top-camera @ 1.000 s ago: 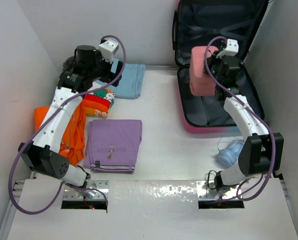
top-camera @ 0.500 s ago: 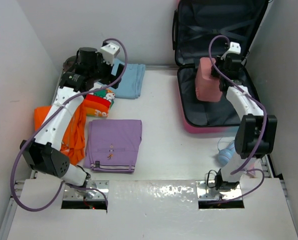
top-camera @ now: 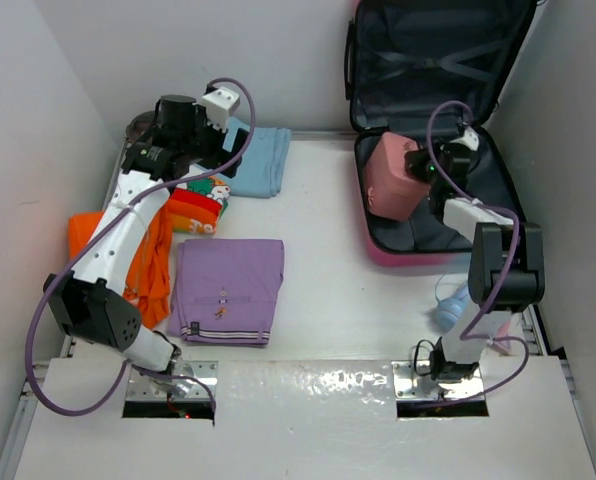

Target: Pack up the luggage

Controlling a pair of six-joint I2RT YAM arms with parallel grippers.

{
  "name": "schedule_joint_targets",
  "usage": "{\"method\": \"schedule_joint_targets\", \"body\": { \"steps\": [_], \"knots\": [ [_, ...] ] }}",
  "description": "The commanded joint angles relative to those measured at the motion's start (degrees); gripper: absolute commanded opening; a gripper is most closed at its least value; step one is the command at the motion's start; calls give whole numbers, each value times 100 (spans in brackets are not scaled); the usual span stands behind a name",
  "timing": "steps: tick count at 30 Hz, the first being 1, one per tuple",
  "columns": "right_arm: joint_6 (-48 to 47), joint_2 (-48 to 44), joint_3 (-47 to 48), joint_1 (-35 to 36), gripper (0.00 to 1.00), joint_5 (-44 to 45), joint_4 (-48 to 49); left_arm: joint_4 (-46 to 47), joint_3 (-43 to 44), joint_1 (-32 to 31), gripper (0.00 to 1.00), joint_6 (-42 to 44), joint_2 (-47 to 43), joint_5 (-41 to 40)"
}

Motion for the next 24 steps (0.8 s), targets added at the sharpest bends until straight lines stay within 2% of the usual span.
{"method": "schedule_joint_targets", "body": {
  "steps": [1, 4, 6, 7, 9, 10, 11, 12, 14, 15, 19, 21, 24],
  "knots": [
    [1592, 506, -504, -452, 0, -44, 1031, 142, 2, 64, 99, -31, 51, -18],
    [1822, 578, -945, -777, 0, 245, 1156, 159, 2, 64, 99, -57, 69, 8],
    [1578, 604, -850, -971, 0, 229, 938, 159, 2, 64, 99, -57, 86, 9],
    [1246, 630, -735, -1032, 0, 229, 353, 159, 10, 64, 99, -66, 95, 9],
    [796, 805, -359, -1085, 0, 176, -20, 168, 28, 64, 99, -75, 122, 0],
    [141, 876, -191, -1094, 0, 167, -422, 159, 46, 64, 99, -66, 139, 0],
    [-196, 946, 20, -1094, 4, 106, -661, 159, 46, 64, 99, -66, 148, 8],
    [-434, 1121, 431, -1103, 18, -173, -855, 159, 54, 64, 99, -57, 157, 17],
    [-997, 1280, 802, -1147, 30, -447, -1365, 159, 54, 64, 99, -31, 166, 26],
    [-1182, 1403, 1169, -1165, 42, -665, -1523, 151, 46, 64, 99, -14, 174, 26],
    [-2377, 1527, 2112, -1165, 56, -896, -2839, 151, 54, 64, 99, 56, 174, 26],
    [-2642, 1370, 2412, -1174, 58, -791, -3184, 150, 54, 64, 99, 74, 183, -26],
    [-2740, 1123, 2588, -1243, 70, -466, -3502, 168, 54, 64, 99, 83, 201, -27]
  ]
}}
